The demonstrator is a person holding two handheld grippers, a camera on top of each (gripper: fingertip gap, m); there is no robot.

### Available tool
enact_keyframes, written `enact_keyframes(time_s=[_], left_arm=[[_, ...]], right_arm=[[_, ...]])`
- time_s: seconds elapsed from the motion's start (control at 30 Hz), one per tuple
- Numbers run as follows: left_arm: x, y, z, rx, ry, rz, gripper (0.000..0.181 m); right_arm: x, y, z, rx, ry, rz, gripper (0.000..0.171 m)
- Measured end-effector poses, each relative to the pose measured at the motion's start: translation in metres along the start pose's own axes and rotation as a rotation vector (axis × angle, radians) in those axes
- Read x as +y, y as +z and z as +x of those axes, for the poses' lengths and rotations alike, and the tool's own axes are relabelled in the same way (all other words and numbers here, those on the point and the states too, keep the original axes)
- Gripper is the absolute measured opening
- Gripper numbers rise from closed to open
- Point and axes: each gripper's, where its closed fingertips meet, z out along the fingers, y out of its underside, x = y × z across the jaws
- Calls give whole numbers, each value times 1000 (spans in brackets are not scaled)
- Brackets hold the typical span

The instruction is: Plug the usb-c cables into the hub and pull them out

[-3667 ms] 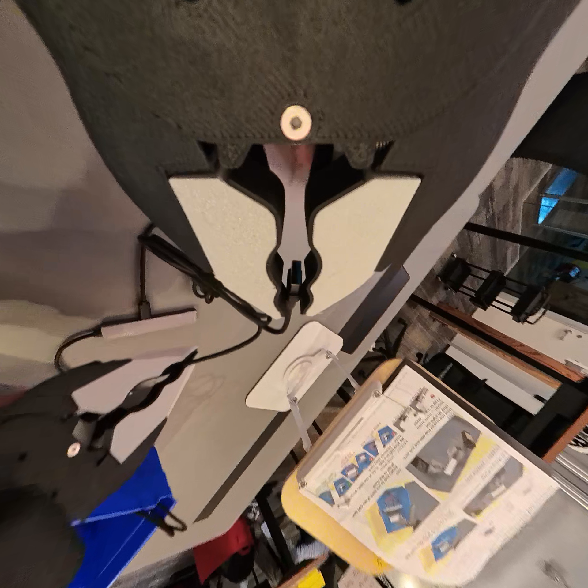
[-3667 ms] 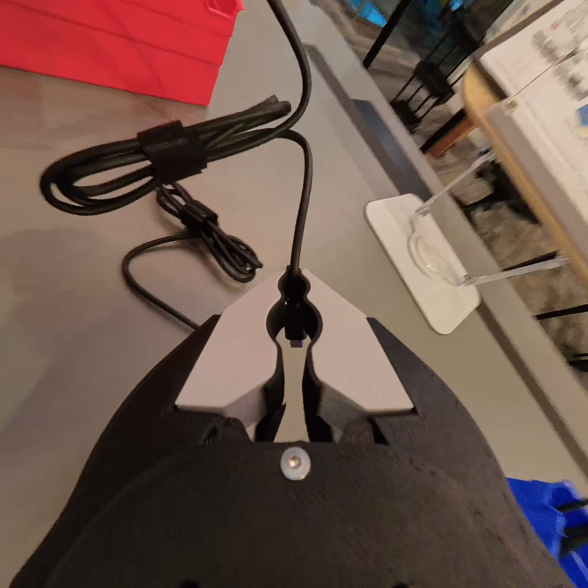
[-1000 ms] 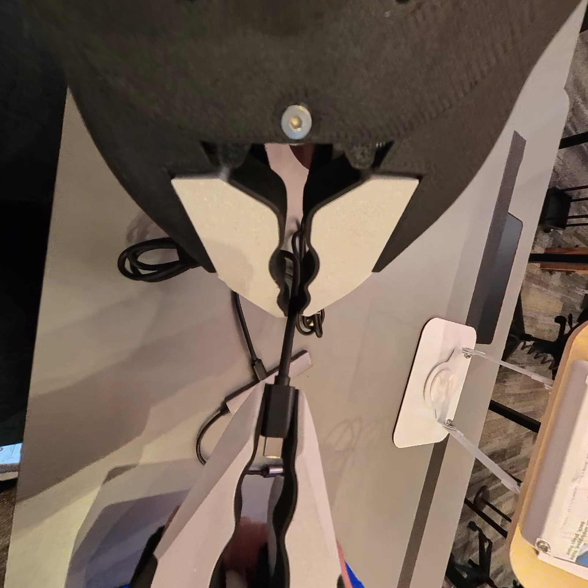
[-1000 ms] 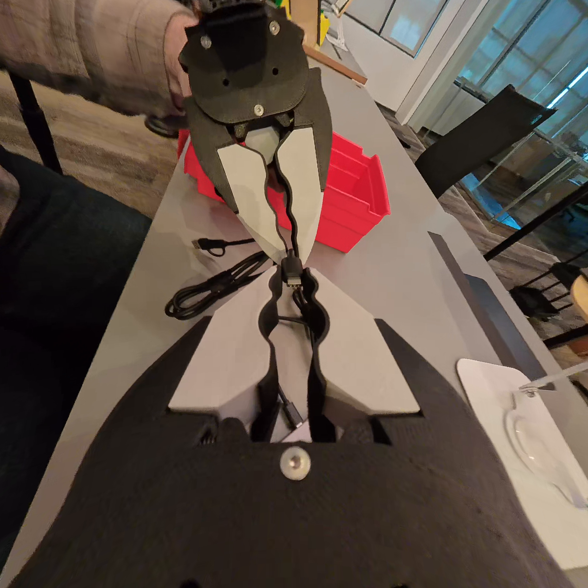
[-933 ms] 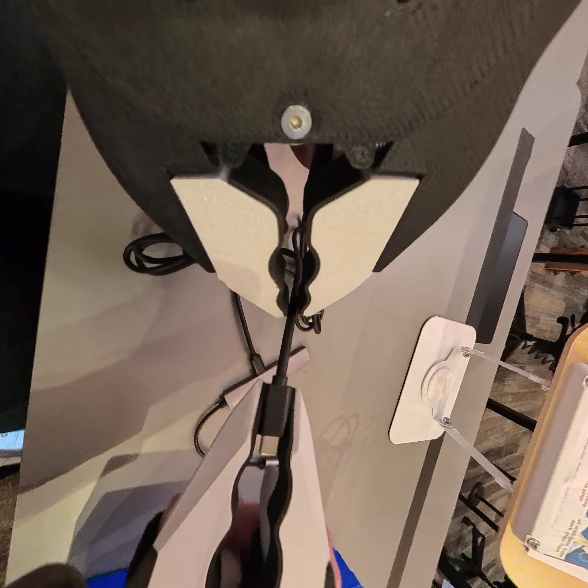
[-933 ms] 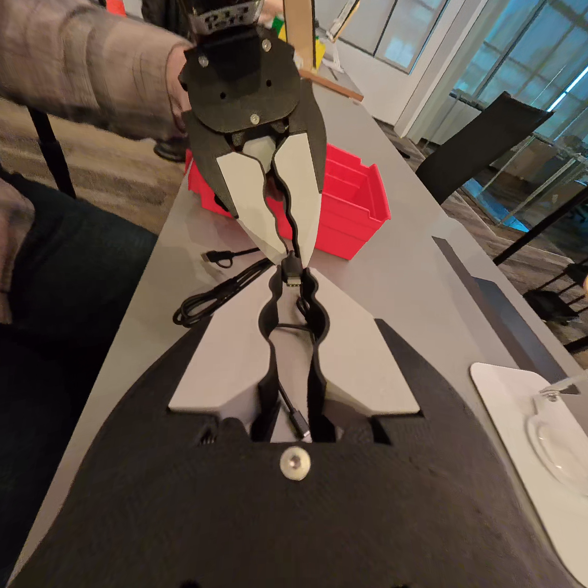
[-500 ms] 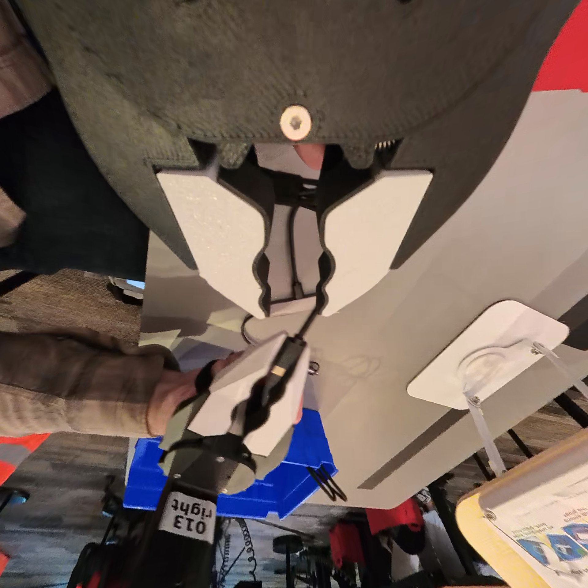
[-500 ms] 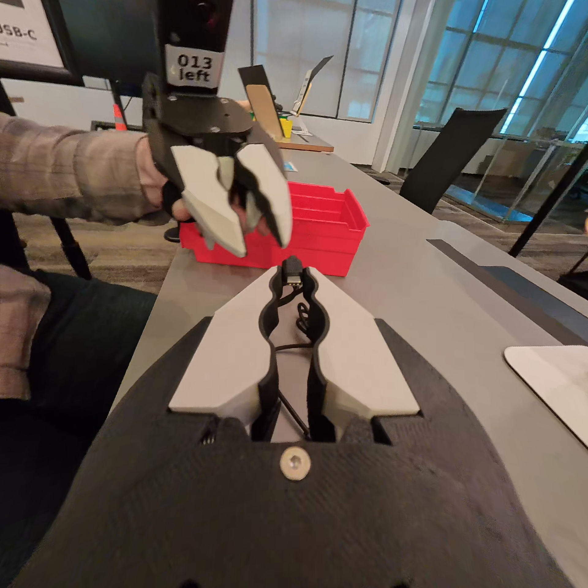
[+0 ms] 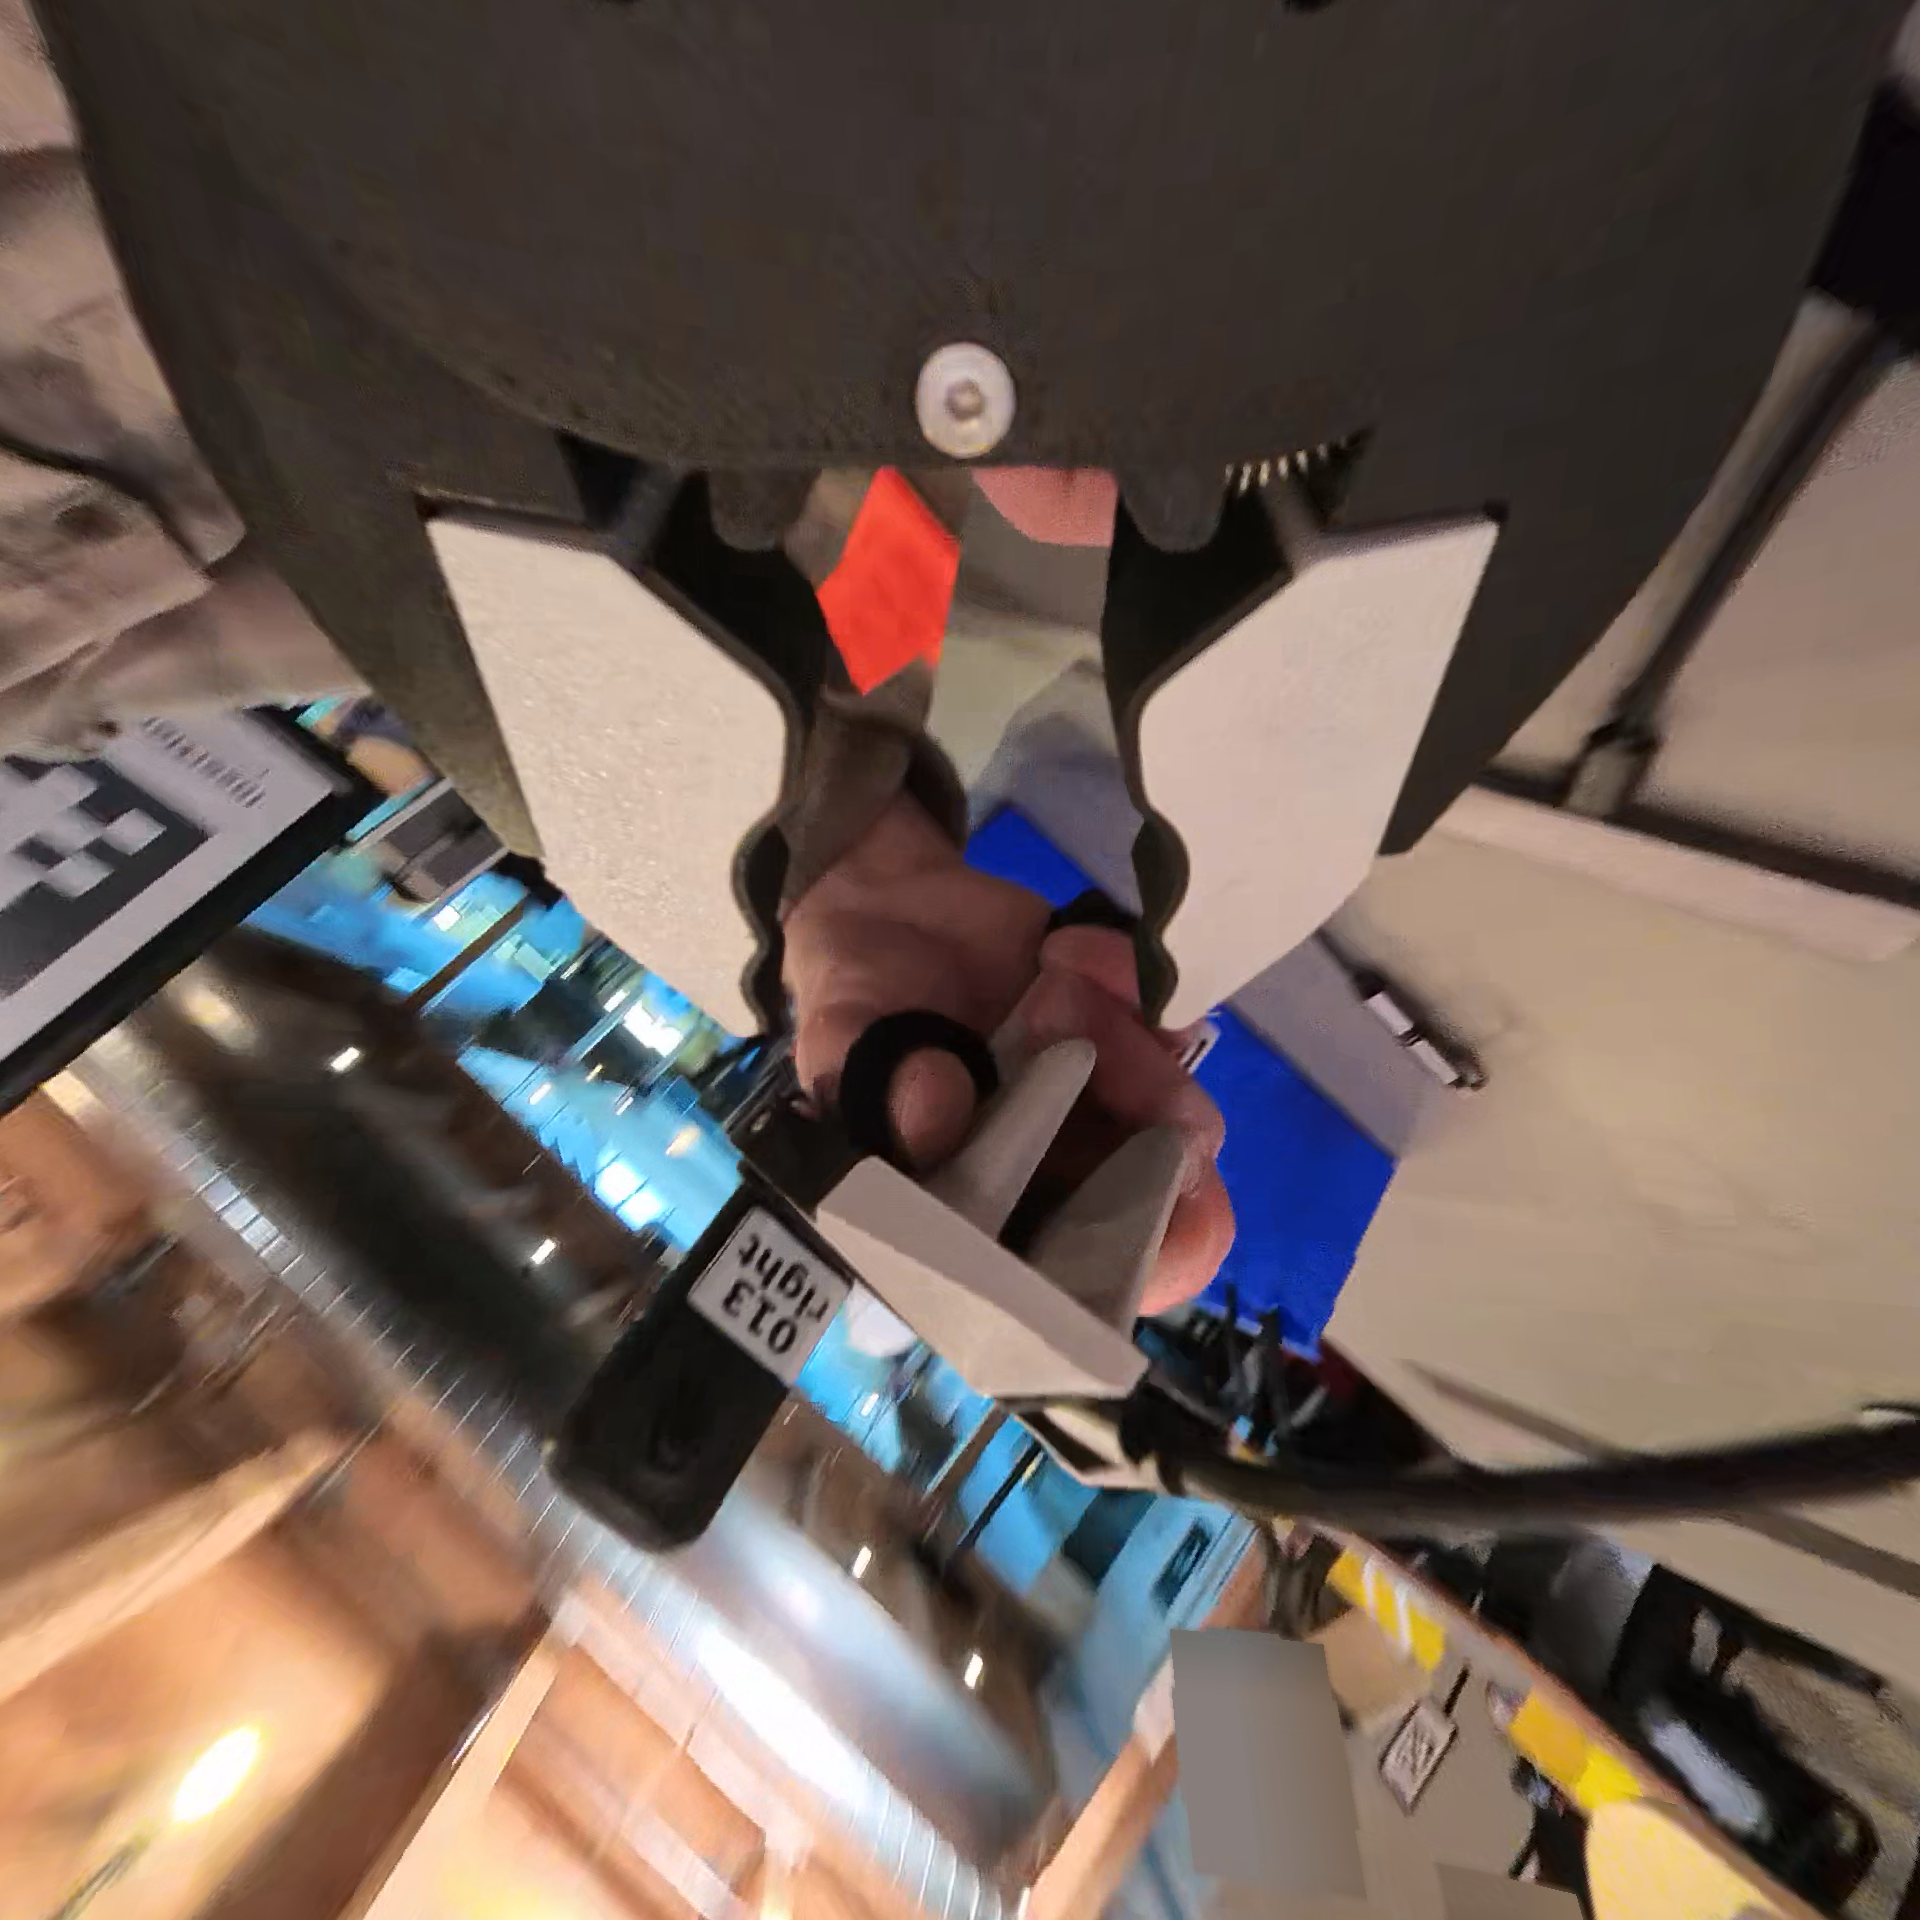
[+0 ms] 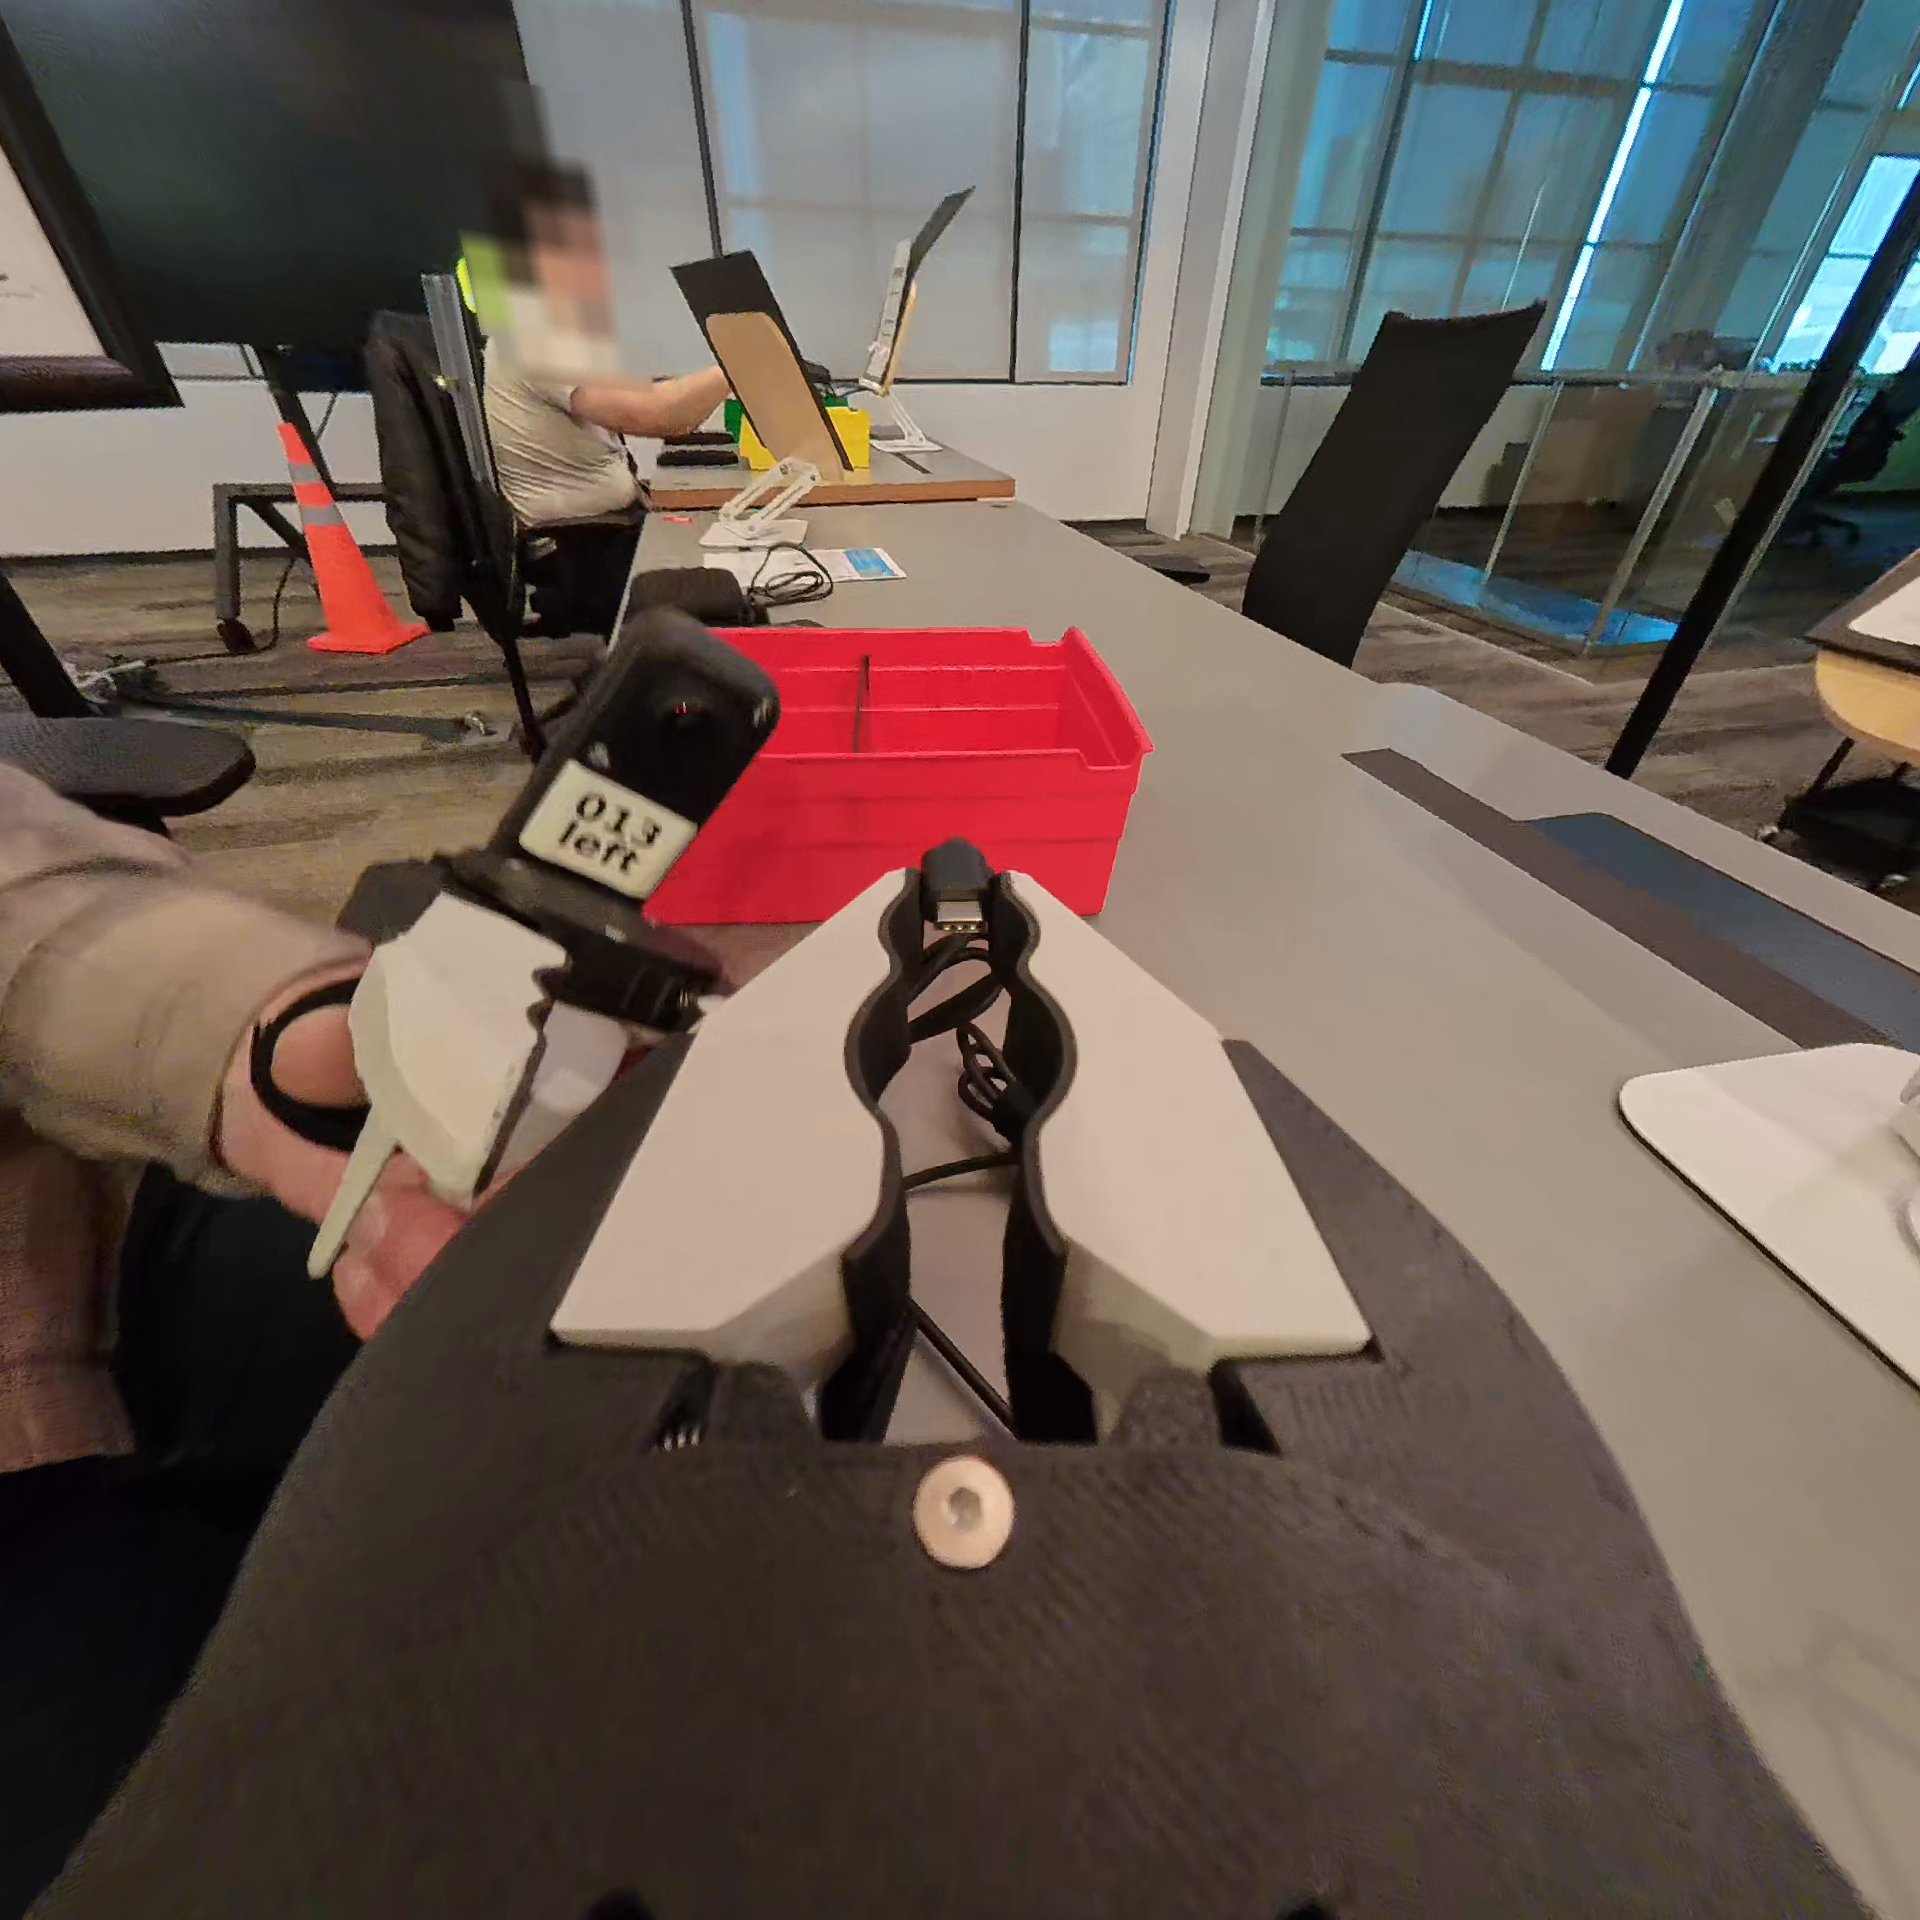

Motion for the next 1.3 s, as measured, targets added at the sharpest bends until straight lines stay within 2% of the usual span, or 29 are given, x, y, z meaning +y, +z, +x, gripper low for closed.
enact_keyframes(time_s=[0.17,0.37,0.53,0.67,0.83,1.07,1.3], left_arm=[[-1,14,6,136,-97,140,78],[-58,2,-6,147,-76,381,85],[-101,-14,-7,148,-8,508,90],[-121,-17,0,181,43,540,86],[-121,-16,5,170,206,475,48],[-79,2,18,132,576,102,45],[-65,2,22,122,699,-15,24]], right_arm=[[-14,7,-4,13,-9,-64,9],[-32,2,-12,-8,58,-41,10],[-33,-5,-12,-59,162,-11,9],[-36,-7,-13,-115,225,28,9],[-37,-14,-18,-189,273,29,9],[-29,-24,-23,-271,287,-30,9],[-19,-31,-32,-362,276,-92,10]])
